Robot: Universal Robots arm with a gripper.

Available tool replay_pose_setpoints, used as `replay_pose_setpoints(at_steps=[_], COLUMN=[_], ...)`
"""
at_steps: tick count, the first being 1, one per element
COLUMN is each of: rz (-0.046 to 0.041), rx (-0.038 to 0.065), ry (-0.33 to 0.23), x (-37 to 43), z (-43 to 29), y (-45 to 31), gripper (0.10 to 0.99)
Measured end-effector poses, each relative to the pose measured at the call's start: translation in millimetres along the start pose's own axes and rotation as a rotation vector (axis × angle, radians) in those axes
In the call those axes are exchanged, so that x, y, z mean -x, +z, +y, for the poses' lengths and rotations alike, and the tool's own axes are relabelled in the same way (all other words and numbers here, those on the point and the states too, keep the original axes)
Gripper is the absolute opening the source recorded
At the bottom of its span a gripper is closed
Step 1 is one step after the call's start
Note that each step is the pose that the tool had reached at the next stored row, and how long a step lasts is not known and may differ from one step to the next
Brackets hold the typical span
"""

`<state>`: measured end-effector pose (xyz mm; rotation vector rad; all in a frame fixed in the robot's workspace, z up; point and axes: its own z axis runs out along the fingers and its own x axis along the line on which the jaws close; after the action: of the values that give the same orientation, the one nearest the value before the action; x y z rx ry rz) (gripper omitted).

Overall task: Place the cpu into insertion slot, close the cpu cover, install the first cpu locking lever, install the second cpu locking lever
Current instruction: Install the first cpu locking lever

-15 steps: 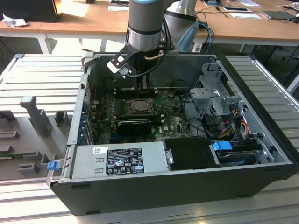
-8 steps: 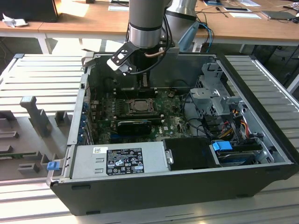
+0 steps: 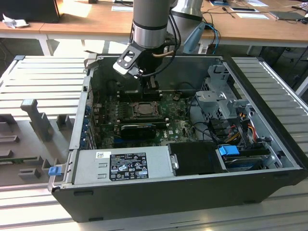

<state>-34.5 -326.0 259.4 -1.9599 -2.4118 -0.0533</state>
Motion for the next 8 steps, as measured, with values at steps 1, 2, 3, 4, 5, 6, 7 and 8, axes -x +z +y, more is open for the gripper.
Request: replay_pose_setpoints(at_steps=[1, 2, 3, 4, 5, 6, 7, 8], rz=[0.0000, 0.0002, 0.0003, 0.0003, 0.0001, 0.0001, 0.0002, 0.0002], rx=[0.000, 0.000, 0.000, 0.000, 0.000, -0.001, -0.002, -0.002], ry=[0.000, 0.000, -0.001, -0.005, -0.011, -0.029, -0.039, -0.045], x=[-0.1, -0.1, -0.1, -0.1, -0.1, -0.1, -0.1, -0.1], z=[0.0, 0.0, 0.0, 0.0, 0.0, 0.0, 0.0, 0.0], y=[-1.2, -1.5, -1.6, -1.6, -1.7, -1.8, -1.8, -1.8], gripper=[0.106, 0.106, 0.106, 0.106, 0.106, 0.106, 0.106, 0.106])
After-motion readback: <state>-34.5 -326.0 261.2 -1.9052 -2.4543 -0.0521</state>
